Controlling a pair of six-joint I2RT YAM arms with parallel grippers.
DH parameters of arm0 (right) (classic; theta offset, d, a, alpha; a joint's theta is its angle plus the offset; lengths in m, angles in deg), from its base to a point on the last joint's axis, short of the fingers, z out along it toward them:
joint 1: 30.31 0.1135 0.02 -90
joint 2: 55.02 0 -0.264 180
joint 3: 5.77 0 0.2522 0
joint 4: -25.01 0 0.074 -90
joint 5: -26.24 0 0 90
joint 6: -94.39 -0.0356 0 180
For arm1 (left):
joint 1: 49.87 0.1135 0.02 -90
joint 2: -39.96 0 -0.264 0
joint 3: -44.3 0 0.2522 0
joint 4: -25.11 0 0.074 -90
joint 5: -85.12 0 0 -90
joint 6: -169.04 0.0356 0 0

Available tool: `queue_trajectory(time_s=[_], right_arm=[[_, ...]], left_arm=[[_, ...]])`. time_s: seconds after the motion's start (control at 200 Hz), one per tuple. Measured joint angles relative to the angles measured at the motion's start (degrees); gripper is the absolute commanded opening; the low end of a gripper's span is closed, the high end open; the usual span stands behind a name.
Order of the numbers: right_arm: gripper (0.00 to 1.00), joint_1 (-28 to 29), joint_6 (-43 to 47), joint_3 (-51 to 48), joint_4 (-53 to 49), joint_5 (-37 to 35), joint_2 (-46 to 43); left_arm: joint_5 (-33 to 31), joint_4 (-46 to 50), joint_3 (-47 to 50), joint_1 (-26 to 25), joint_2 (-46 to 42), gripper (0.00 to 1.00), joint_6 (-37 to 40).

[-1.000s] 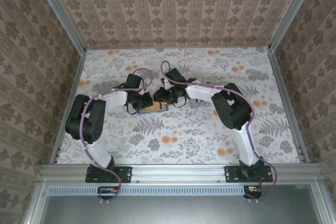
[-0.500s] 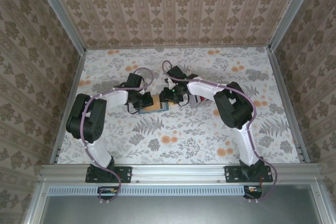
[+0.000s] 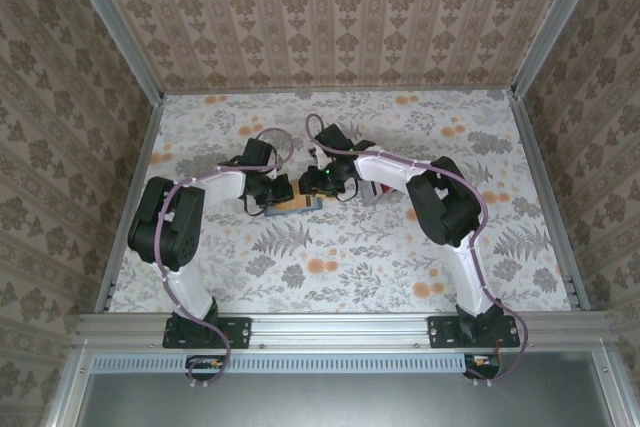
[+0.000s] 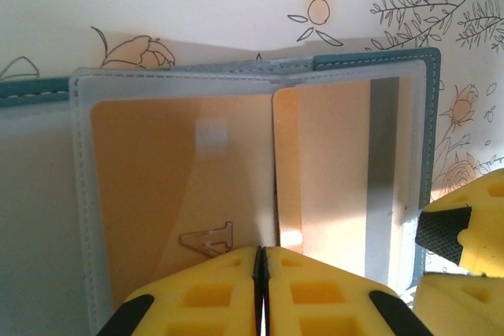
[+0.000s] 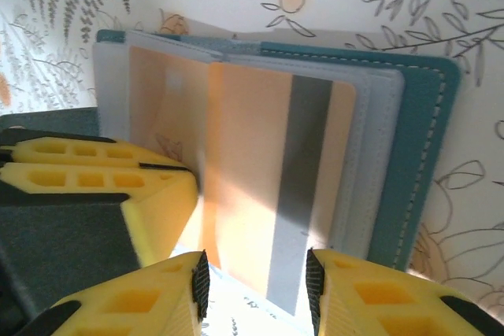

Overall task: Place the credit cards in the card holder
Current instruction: Turn over the card slot in the card holder.

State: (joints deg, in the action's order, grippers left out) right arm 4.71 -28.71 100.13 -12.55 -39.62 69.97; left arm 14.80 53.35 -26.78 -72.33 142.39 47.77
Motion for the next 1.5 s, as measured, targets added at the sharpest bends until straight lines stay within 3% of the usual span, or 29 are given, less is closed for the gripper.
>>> queue_trajectory(time_s=[0.37,0.725,1.205,1.32,1.5], right_arm=[[0.4,0.3,1.7,1.3,-3.5,-3.8,1.4],[0.4,0.3,0.7,1.7,-2.9,-2.4,1.8],[0.39,0.0,-3.2,-2.6,7.3,4.1,0.8],[0.44,-0.7,-5.3,-4.9,11.2,6.6,-0.2],[0.45,-1.6,-8.7,-6.1,17.0,10.7,-0.8]], left_arm=[[0.0,0.0,0.0,0.0,0.0,0.11,0.0],[0.5,-0.5,-0.2,-0.1,0.6,0.12,0.0],[0.5,-0.5,-0.2,-0.1,0.6,0.11,0.0],[0.5,-0.4,-0.2,-0.1,0.5,0.11,0.0],[-0.2,-0.4,-0.1,-0.1,0.1,0.12,0.0]])
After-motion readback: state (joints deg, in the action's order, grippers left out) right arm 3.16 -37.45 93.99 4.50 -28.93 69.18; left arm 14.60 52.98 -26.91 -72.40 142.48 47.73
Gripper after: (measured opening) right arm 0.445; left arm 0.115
